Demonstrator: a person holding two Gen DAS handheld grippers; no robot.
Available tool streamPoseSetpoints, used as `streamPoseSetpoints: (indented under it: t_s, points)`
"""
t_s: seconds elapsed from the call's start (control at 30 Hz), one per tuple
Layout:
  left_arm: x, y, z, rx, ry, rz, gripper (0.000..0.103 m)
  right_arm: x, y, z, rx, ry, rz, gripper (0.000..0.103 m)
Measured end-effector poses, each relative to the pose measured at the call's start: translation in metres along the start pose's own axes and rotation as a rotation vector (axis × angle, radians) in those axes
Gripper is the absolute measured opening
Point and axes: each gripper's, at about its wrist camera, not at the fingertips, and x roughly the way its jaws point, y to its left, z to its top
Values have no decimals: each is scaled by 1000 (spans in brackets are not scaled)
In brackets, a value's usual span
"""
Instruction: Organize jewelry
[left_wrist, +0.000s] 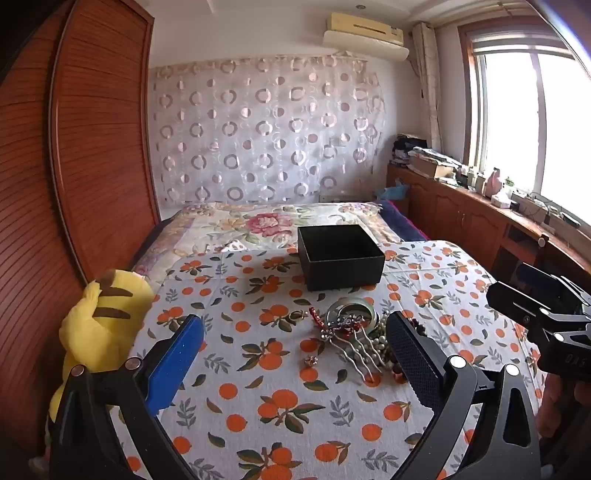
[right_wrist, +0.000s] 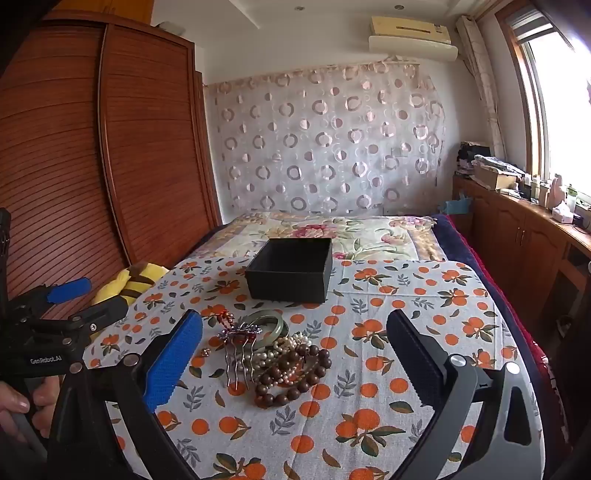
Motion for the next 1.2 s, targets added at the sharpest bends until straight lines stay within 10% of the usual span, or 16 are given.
streamPoseSetpoints:
  t_s: [1.2]
  points:
    - [-1,-6,1,5,-11,3,95,-6,0,6,-2,-26,2,101]
